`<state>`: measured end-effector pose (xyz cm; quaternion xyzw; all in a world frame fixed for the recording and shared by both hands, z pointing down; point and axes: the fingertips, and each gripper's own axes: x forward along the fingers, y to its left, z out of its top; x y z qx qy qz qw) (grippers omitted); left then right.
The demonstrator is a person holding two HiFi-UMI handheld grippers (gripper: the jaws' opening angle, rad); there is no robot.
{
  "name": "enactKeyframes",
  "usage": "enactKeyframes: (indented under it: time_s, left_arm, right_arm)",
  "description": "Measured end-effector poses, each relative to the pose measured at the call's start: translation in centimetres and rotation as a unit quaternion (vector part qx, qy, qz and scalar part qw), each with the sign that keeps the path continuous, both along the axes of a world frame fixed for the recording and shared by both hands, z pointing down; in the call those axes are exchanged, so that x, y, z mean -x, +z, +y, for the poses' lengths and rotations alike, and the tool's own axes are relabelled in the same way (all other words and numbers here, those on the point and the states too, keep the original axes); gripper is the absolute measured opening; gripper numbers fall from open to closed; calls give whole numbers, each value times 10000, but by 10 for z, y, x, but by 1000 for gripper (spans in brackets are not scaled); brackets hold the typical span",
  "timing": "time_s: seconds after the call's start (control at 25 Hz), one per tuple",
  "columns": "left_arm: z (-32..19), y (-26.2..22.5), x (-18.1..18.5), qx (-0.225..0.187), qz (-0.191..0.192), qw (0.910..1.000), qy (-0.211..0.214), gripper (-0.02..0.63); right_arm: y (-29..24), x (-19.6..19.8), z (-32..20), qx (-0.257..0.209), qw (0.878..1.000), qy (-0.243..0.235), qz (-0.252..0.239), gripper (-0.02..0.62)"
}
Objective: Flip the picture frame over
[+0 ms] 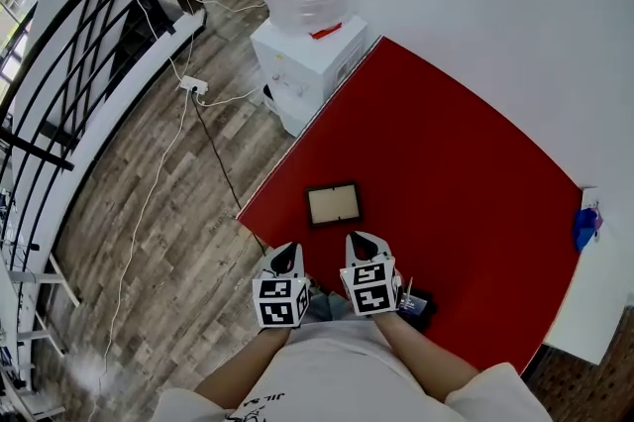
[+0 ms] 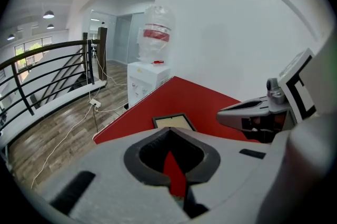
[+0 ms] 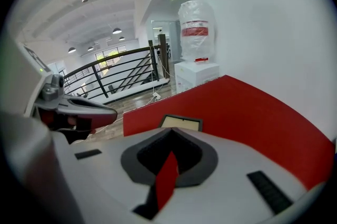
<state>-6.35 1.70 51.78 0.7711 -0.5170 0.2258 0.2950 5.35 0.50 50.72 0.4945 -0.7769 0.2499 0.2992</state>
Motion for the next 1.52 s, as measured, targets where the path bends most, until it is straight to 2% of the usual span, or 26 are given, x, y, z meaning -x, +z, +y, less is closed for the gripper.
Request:
enactKeyframes:
  time_s: [0.16,0.44,1.52]
  left_arm:
    - [-1,-8,-1,-203,-89,9998,-29,6]
    - [-5,-20,-5,-359,-131,9993,45,6]
    - [-4,-19,-7,-292,-110,9995,55,6]
  right_arm:
    - [-2,11,10,18,9998,-135,-162,6]
    - [-6,6,6,16,9998,-35,-200,5]
    - [-8,9,13,87,9997,-91,-230,5]
